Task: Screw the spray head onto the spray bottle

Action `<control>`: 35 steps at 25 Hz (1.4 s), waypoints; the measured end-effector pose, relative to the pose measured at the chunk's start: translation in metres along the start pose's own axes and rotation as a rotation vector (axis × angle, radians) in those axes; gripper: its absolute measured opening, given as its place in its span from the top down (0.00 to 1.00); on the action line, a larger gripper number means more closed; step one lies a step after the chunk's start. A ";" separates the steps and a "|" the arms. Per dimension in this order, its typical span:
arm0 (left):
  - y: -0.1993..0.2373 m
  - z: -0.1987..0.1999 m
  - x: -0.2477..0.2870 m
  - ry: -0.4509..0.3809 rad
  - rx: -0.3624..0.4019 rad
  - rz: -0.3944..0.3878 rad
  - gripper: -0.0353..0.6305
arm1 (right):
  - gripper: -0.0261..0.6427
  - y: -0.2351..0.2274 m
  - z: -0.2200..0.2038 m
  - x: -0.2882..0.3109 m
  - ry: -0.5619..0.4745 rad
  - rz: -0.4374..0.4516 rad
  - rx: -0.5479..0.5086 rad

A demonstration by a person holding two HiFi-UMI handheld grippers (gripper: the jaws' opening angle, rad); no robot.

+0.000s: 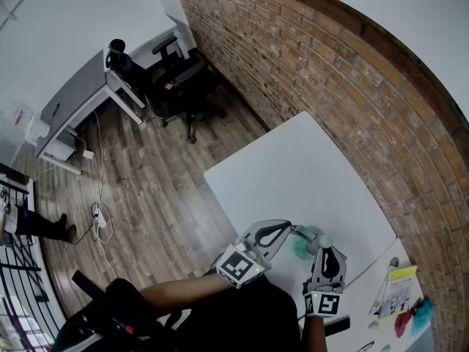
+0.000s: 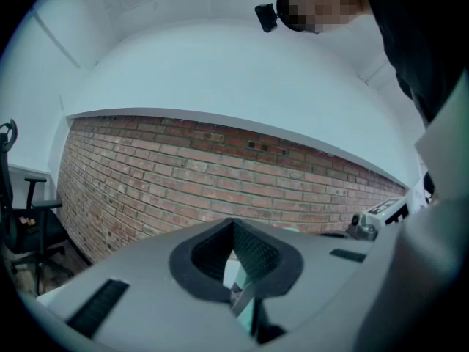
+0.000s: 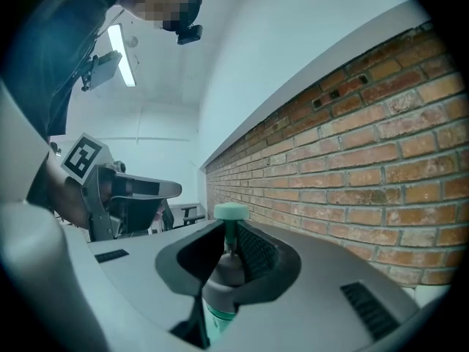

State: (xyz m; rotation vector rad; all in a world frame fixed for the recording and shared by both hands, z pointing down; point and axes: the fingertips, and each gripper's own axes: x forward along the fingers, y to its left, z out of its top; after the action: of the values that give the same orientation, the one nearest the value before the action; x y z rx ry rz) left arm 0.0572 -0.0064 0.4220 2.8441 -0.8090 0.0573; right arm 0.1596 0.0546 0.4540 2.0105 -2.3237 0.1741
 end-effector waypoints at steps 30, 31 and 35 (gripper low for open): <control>-0.004 -0.004 0.002 0.014 -0.015 0.000 0.94 | 0.93 -0.011 -0.011 -0.016 -0.032 -0.065 0.012; -0.004 -0.003 0.002 0.013 -0.019 0.001 0.94 | 0.93 -0.012 -0.011 -0.017 -0.031 -0.068 0.014; -0.004 -0.007 0.003 0.018 0.021 -0.017 0.94 | 0.93 -0.013 -0.012 -0.018 -0.026 -0.071 0.012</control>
State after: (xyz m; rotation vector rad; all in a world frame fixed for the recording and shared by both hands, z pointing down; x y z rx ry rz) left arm 0.0616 -0.0033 0.4284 2.8652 -0.7855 0.0895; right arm 0.1745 0.0717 0.4644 2.1098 -2.2671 0.1595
